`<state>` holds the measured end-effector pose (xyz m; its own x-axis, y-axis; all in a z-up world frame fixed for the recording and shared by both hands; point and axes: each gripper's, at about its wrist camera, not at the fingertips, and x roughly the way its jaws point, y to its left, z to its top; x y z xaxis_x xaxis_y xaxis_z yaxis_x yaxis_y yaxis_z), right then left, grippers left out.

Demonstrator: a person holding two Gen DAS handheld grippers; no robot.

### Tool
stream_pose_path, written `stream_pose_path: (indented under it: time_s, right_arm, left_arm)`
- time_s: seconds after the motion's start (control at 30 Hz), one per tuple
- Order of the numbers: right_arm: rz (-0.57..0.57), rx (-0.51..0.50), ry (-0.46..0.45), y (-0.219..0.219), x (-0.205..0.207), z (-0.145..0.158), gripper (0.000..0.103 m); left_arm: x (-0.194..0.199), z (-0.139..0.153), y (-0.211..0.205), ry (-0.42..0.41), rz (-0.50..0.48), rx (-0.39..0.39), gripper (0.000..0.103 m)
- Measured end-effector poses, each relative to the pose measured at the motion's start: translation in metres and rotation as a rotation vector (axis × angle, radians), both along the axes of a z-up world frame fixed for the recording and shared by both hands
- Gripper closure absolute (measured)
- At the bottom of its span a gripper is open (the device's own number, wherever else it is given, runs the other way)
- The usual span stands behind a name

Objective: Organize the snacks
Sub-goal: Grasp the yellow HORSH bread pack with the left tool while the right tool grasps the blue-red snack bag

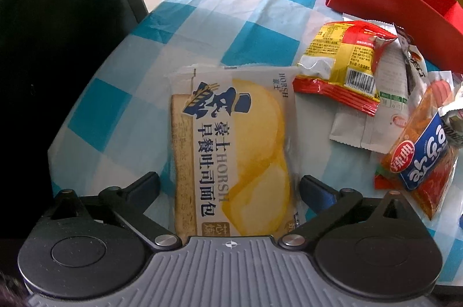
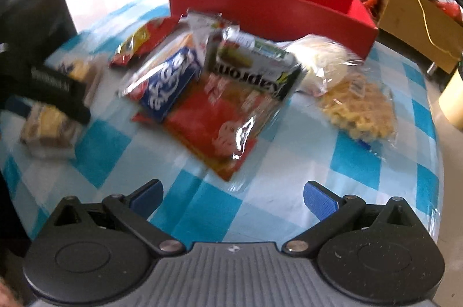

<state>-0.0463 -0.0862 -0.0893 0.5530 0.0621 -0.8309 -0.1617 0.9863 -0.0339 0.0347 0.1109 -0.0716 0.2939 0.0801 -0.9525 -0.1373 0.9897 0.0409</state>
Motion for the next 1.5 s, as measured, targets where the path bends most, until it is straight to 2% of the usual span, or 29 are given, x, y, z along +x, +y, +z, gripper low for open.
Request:
stream_pose_path:
  time_s: [0.17, 0.3, 0.37, 0.4, 0.43, 0.47, 0.53, 0.6, 0.73, 0.8, 0.9, 0.97, 1.03, 1.17, 1.27, 1.3, 1.4, 1.5]
  right_arm:
    - [-0.005, 0.028, -0.001, -0.002, 0.0, -0.008, 0.002]
    - [-0.013, 0.03, -0.038, -0.002, -0.004, -0.011, 0.002]
    - [0.01, 0.021, -0.011, -0.002, -0.001, -0.009, 0.002]
    - [0.026, 0.023, 0.027, -0.002, 0.005, -0.004, 0.011]
    - [0.036, 0.023, 0.026, -0.001, 0.007, 0.001, 0.016]
    - [0.075, 0.002, -0.013, 0.003, 0.008, 0.01, 0.016]
    - [0.191, -0.106, -0.12, 0.018, 0.007, 0.025, 0.016]
    - [0.312, -0.203, -0.164, 0.035, 0.013, 0.03, 0.016]
    - [0.44, -0.261, -0.15, 0.053, 0.035, 0.022, 0.017]
    - [0.502, -0.222, -0.125, 0.056, 0.042, 0.02, 0.018]
    - [0.528, -0.198, -0.091, 0.056, 0.053, 0.007, 0.019]
    - [0.505, -0.118, -0.044, 0.047, 0.063, 0.008, 0.029]
    - [0.45, -0.03, 0.008, 0.036, 0.072, 0.01, 0.047]
    - [0.388, 0.022, 0.062, 0.031, 0.071, 0.012, 0.052]
    - [0.325, 0.089, 0.062, 0.025, 0.063, 0.018, 0.054]
    - [0.299, 0.117, 0.062, 0.022, 0.06, 0.02, 0.054]
    - [0.247, 0.158, 0.048, 0.013, 0.052, 0.029, 0.055]
    - [0.207, 0.192, 0.032, 0.006, 0.045, 0.037, 0.055]
  left_arm:
    - [-0.001, 0.0, 0.0, -0.005, 0.016, -0.008, 0.0]
    - [-0.004, 0.001, 0.0, -0.014, -0.001, -0.001, 0.0]
    - [-0.004, 0.001, 0.0, -0.012, -0.003, -0.006, 0.0]
    - [-0.004, 0.0, 0.001, -0.007, 0.003, -0.015, 0.0]
    - [-0.003, 0.0, 0.002, -0.004, 0.002, -0.018, 0.0]
    - [-0.003, 0.0, 0.002, -0.004, -0.002, -0.016, 0.0]
    - [-0.003, 0.0, 0.001, -0.004, -0.004, -0.015, 0.0]
    - [-0.002, 0.0, 0.002, -0.006, -0.009, -0.016, 0.0]
    - [-0.004, 0.0, 0.002, -0.016, -0.02, -0.016, 0.0]
    - [-0.004, 0.0, 0.002, -0.018, -0.028, -0.014, 0.0]
    - [-0.003, 0.0, 0.001, -0.021, -0.041, -0.005, 0.0]
    - [-0.001, 0.0, 0.001, -0.016, -0.038, -0.011, 0.0]
    - [0.0, 0.0, 0.001, -0.008, -0.036, -0.012, 0.0]
    - [0.002, 0.0, 0.002, 0.001, -0.039, -0.017, 0.0]
    - [0.002, 0.001, 0.002, 0.002, -0.046, -0.022, 0.0]
    - [0.001, 0.001, 0.002, -0.002, -0.049, -0.021, 0.002]
    - [-0.001, 0.008, -0.001, -0.026, -0.071, -0.016, 0.015]
    - [-0.002, 0.01, 0.001, -0.028, -0.066, -0.031, 0.019]
